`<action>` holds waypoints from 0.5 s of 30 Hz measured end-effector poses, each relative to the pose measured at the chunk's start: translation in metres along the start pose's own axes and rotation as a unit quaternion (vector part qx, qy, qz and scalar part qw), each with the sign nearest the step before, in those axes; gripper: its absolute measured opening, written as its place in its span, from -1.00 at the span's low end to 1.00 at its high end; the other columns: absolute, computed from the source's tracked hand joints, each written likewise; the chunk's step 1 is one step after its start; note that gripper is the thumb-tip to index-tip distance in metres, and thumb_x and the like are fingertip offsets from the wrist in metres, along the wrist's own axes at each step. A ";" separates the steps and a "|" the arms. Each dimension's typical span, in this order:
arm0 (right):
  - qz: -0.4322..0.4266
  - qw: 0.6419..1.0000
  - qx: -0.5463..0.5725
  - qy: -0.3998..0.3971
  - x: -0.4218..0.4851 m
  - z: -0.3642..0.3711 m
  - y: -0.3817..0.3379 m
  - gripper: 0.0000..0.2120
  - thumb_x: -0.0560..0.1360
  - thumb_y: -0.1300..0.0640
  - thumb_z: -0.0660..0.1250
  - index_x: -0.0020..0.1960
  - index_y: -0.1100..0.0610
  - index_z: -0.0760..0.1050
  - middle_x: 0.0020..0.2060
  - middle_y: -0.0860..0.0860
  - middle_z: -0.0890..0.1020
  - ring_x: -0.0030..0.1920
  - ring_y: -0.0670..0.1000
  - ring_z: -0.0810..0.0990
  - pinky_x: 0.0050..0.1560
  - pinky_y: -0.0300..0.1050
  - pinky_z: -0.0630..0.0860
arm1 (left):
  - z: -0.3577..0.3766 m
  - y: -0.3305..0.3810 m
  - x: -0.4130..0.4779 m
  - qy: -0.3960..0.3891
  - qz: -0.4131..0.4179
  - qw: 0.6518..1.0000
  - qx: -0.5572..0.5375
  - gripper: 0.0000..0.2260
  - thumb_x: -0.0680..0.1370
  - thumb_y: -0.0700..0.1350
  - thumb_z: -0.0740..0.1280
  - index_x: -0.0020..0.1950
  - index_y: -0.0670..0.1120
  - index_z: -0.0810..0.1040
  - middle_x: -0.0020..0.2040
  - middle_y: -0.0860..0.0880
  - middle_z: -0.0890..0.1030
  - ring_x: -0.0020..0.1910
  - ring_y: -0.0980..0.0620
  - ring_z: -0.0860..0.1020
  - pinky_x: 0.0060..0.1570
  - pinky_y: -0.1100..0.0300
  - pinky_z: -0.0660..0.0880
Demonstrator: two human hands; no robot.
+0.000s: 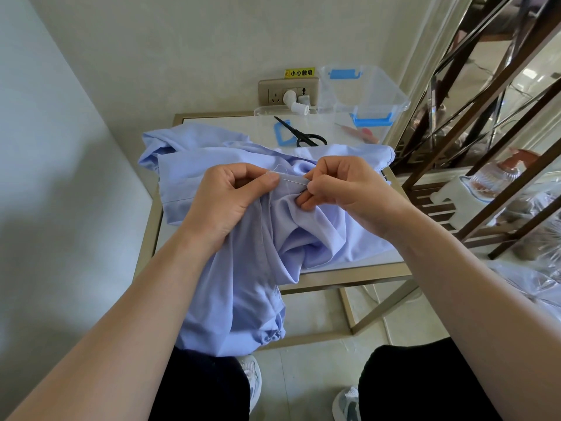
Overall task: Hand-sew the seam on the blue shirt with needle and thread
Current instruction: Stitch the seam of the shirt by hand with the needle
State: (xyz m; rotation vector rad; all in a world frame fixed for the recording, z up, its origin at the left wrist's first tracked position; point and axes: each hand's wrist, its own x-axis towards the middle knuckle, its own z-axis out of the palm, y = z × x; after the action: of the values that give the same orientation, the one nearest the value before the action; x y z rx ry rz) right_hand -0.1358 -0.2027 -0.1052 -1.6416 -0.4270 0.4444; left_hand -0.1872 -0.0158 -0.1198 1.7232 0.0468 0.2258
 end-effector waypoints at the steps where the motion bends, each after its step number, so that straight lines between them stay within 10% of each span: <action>1: 0.001 1.000 -0.007 0.003 0.000 0.000 0.000 -0.79 0.49 0.43 0.25 -0.26 0.21 0.43 -0.39 0.08 0.64 -0.27 0.03 0.67 -0.06 -0.14 0.59 | 0.000 0.000 0.000 0.003 0.002 1.000 -0.001 -0.90 0.52 -0.20 0.42 -0.19 -0.07 0.64 -0.38 0.19 0.61 -0.32 0.31 0.51 -0.21 0.46 0.40; 15: 0.009 0.999 -0.030 0.026 -0.005 0.001 -0.004 -0.76 0.50 0.46 0.21 -0.27 0.21 0.42 -0.37 0.09 0.66 -0.25 0.04 0.69 0.03 -0.12 0.63 | 0.001 0.001 0.000 0.008 0.004 1.000 0.004 -0.93 0.50 -0.20 0.44 -0.19 -0.09 0.64 -0.38 0.17 0.61 -0.32 0.28 0.53 -0.20 0.44 0.43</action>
State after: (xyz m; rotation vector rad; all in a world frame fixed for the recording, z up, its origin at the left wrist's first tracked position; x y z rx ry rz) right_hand -0.1403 -0.2041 -0.1010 -1.7129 -0.3896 0.4052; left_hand -0.1871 -0.0175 -0.1188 1.7304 0.0538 0.2460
